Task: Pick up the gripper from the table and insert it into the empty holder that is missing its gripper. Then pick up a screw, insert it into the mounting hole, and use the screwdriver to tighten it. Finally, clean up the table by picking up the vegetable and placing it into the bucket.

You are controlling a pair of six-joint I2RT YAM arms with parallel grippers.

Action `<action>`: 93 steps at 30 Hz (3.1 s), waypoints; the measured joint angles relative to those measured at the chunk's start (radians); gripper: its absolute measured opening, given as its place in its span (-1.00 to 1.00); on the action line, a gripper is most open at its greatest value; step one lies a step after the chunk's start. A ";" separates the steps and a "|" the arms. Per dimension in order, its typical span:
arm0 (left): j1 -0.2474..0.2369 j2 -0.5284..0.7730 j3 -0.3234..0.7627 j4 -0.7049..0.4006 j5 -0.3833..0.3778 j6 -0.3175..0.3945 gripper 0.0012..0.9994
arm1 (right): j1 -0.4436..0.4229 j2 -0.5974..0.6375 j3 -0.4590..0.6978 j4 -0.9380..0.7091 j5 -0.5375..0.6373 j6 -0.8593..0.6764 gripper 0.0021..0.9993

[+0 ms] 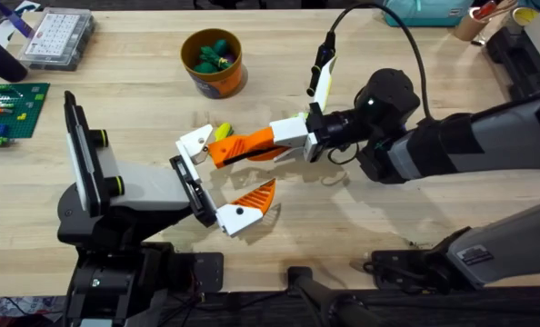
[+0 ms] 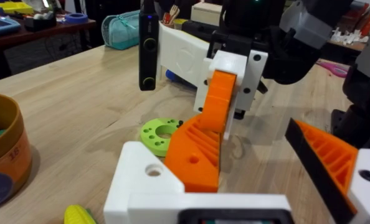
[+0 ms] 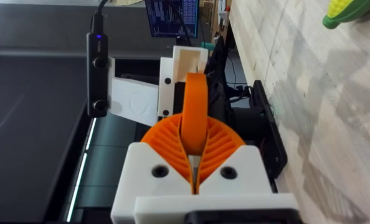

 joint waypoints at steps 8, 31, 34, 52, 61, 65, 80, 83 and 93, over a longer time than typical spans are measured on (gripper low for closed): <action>0.001 0.000 0.000 -0.004 -0.003 0.000 0.97 | -0.001 0.000 0.000 -0.016 -0.013 0.004 -0.97; 0.001 0.000 0.001 -0.006 0.004 0.000 0.97 | -0.036 0.000 0.000 0.003 -0.098 0.005 -0.97; 0.001 0.000 0.001 -0.006 0.004 0.000 0.97 | -0.036 0.000 0.000 0.014 -0.099 0.008 -0.97; 0.001 0.000 0.001 -0.007 0.014 0.000 0.97 | -0.036 0.000 0.000 0.067 -0.126 0.053 -0.98; 0.001 0.000 0.001 -0.008 0.031 0.000 0.97 | -0.036 0.000 0.000 0.068 -0.136 0.061 -0.97; 0.001 0.000 0.001 -0.011 0.051 0.000 0.97 | -0.036 0.000 0.000 0.068 -0.136 0.061 -0.98; 0.001 0.000 0.001 -0.017 0.073 0.000 0.97 | -0.036 0.000 0.000 0.068 -0.107 0.067 -0.97; 0.001 0.000 0.001 -0.017 0.073 0.000 0.97 | -0.036 0.000 0.000 0.068 -0.105 0.067 -0.98; 0.001 0.000 0.001 -0.017 0.073 0.000 0.97 | -0.036 0.000 0.000 0.068 -0.104 0.076 -0.97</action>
